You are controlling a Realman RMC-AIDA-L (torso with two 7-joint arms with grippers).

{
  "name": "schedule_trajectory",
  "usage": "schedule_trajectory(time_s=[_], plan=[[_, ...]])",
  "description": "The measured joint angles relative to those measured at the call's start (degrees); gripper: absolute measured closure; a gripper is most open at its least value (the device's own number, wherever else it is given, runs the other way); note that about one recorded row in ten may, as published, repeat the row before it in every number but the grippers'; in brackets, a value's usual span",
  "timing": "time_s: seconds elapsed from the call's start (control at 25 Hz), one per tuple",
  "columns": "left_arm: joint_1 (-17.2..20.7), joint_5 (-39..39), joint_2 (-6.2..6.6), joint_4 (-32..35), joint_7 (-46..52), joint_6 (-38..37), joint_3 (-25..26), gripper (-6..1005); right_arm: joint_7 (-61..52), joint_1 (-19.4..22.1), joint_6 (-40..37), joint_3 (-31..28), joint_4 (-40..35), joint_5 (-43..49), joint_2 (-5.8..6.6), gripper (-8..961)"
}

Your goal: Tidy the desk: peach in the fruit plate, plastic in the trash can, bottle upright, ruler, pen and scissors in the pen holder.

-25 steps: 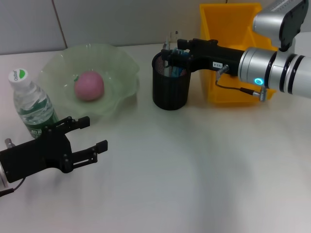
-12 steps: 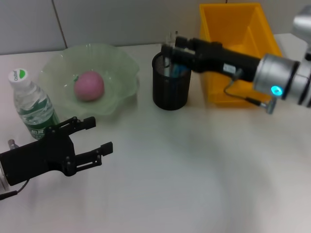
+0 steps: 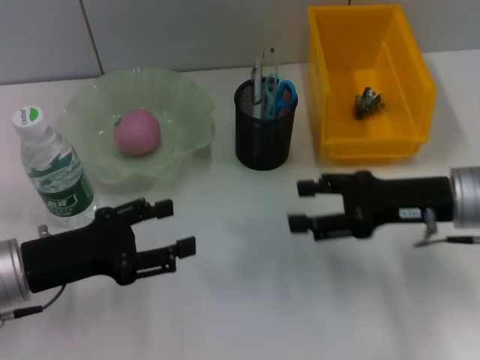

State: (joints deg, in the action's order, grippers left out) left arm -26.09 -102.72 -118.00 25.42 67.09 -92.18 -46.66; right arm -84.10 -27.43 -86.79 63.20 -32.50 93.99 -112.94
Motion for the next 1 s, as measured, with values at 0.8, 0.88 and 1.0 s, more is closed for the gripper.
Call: schedule_trajectory(time_s=[0.8,0.88,1.0], plan=[[-0.11,-3.51,0.75,1.98,2.10,-0.04,-3.97,186,1.55,0.55,-2.25,-0.71,0.84,5.13,-0.08,133],[-0.13,-3.53,0.83,1.97,2.22,-0.14,-3.97,186,1.52,0.56,-2.25,-0.71,0.85,5.13,-0.08,133],[-0.20,-3.59,1.09,1.98,2.45,-0.33,-3.97,186,1.45,0.55,-2.15,-0.71,1.12,5.07,-0.15,133]])
